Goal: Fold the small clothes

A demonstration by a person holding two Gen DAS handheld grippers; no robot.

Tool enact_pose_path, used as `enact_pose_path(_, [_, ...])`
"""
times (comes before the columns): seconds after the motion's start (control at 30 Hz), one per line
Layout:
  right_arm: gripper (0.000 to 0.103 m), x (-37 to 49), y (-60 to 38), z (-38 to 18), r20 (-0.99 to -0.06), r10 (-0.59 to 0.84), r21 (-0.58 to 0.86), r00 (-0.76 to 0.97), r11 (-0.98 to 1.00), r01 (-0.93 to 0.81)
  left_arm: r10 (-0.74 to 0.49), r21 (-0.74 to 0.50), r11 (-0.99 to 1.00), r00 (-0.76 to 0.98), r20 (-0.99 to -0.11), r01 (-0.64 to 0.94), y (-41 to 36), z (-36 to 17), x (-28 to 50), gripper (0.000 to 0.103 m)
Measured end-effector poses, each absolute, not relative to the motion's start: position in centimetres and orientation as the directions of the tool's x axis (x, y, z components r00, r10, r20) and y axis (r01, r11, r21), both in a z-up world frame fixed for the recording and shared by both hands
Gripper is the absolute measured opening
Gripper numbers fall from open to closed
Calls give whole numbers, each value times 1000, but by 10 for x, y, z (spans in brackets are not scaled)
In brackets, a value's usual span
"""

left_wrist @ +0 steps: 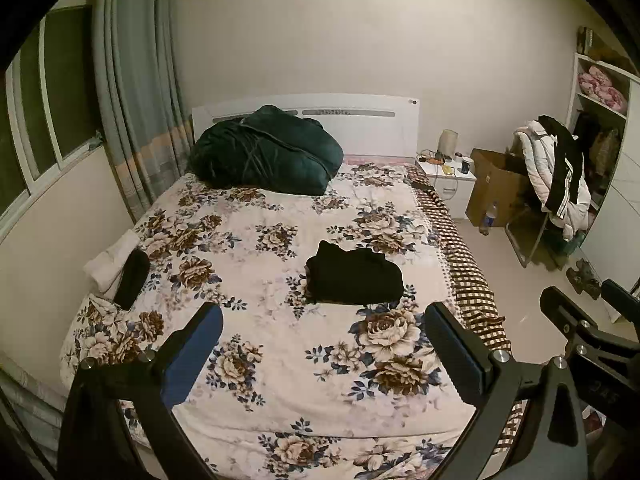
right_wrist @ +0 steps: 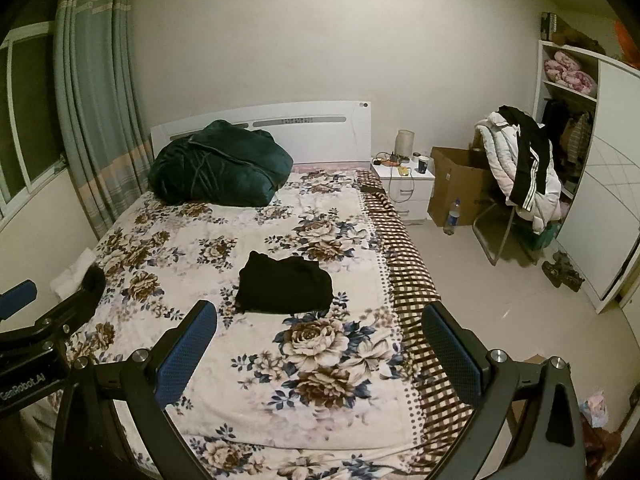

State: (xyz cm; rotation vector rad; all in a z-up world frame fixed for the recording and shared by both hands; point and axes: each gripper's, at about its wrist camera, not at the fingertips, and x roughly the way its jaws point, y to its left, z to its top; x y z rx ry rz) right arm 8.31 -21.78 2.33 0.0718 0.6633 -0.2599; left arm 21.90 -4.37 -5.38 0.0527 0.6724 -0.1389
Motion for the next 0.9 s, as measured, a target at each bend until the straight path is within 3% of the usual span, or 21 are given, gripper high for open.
enact_pose_path(0.9, [103, 85, -228, 17, -621, -217, -10, 753, 963, 269, -105, 9, 990, 774, -624, 142, -47, -53, 217, 103])
